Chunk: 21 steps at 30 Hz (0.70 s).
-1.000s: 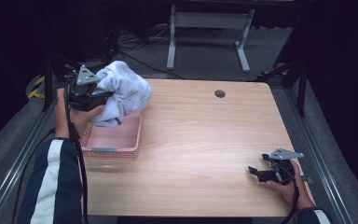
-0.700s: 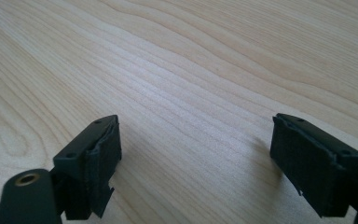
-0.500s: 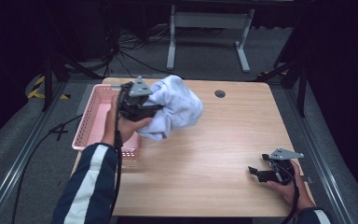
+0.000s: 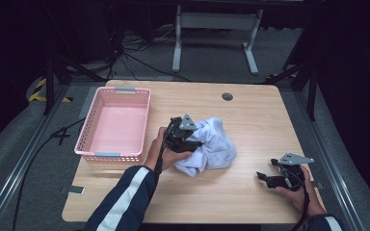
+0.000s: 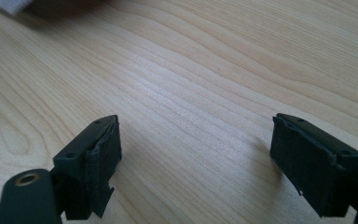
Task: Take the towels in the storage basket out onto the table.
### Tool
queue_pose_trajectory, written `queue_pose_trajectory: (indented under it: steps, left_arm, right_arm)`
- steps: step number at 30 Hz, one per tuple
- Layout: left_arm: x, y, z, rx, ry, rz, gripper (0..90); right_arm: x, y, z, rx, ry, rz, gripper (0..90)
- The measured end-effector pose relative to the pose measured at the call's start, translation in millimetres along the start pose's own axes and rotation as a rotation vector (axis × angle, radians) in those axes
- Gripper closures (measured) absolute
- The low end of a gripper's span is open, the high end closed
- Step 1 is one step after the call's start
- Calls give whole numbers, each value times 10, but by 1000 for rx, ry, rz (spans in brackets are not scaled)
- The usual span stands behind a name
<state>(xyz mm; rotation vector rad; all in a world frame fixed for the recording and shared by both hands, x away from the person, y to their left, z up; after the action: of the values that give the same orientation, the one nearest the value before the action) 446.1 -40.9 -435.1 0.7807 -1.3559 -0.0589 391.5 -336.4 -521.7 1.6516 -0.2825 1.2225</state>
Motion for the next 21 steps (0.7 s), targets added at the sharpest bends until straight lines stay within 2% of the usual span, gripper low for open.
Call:
queue_pose_trajectory:
  steps: [2, 5, 6, 8, 9, 10, 11, 12, 13, 14, 16, 17, 18, 19, 20, 21]
  left_arm:
    - [-83, -68, 5, 11, 3, -18, 581]
    - [-167, -117, 9, 11, 31, -24, 554]
    - [-224, -131, -3, 12, 46, -40, 441]
    - [-242, -126, -6, 15, 51, -51, 332]
    - [-263, -106, -14, 30, 60, -64, 332]
    - [-257, -28, -8, 39, 52, -45, 227]
    - [-257, -28, -8, 39, 52, -45, 222]
    - [-234, 84, 9, 44, 42, -13, 220]
    - [-234, 84, 9, 44, 42, -13, 211]
    - [-229, 162, 32, 49, 38, 4, 211]
    - [-254, 290, 106, 50, 13, 11, 205]
    - [-272, 329, 130, 58, 7, 13, 208]
    - [-299, 376, 166, 61, 1, 14, 208]
    - [-340, 430, 217, 55, -6, 12, 204]
    - [-366, 461, 250, 52, -4, 18, 204]
    - [-445, 522, 316, 47, -3, 21, 208]
  right_arm:
    - [1, 0, -2, 0, -3, 1, 167]
    - [1, 0, -2, 0, -3, 1, 167]
    - [1, -2, 0, -2, 0, -1, 165]
    - [2, -5, 2, -4, 2, -1, 165]
    - [2, -5, 2, -4, 2, -1, 165]
    - [12, -11, -8, -5, -6, -4, 173]
    - [21, -15, -14, 2, -3, -10, 201]
    - [45, -15, -35, 16, -12, -7, 235]
    - [45, -15, -35, 16, -12, -7, 235]
    - [74, -12, -54, 24, -11, 1, 240]
    - [247, 10, -158, 58, 3, 59, 249]
    - [379, 5, -260, 88, 24, 87, 248]
    - [379, 5, -260, 88, 24, 87, 248]
    - [503, -60, -419, 136, 80, 90, 244]
    - [503, -60, -419, 136, 80, 90, 244]
    - [575, -145, -557, 178, 112, 79, 235]
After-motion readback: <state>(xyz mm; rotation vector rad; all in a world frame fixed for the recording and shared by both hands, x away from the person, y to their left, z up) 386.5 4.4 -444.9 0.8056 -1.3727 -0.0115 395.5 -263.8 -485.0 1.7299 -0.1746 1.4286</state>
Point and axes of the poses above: each handheld gripper's, and its own axes: y roughly backward along the jaws, x roughly out of its top, z roughly to its right, the point moved 8 cm from there along -y, roughly forward along the jaws, and after that the axes turned 7 degrees about z, right-handed, at the moved point
